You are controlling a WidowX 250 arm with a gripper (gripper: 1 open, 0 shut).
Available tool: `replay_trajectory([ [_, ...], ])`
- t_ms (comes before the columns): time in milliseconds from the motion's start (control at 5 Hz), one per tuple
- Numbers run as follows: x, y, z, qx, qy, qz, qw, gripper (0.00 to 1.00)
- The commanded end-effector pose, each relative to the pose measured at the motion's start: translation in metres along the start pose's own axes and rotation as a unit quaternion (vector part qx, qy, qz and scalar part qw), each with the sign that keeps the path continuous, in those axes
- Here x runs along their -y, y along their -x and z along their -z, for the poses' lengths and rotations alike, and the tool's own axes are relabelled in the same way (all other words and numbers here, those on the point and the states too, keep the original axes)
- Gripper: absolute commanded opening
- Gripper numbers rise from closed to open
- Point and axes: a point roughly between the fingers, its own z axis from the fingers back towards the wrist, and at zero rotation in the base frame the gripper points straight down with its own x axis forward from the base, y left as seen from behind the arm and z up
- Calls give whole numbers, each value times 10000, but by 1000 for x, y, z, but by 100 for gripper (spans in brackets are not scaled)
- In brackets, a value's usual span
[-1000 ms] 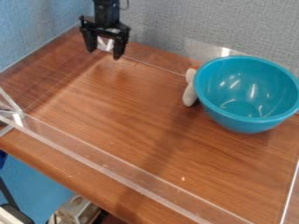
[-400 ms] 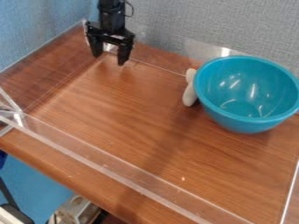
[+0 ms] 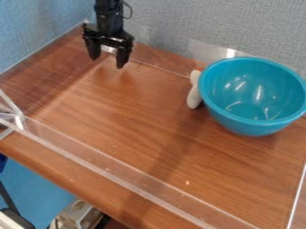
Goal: Put the mushroom in the blue bowl
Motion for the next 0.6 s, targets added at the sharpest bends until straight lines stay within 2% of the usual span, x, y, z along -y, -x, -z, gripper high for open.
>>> replay_trajectory([
  [0,-10,-8,-41,520,-156,-3,9985,0],
  [200,-9,-7,-43,552,-126,110,9983,0],
  [400,4,-5,-52,659,-138,-114,9977,0],
])
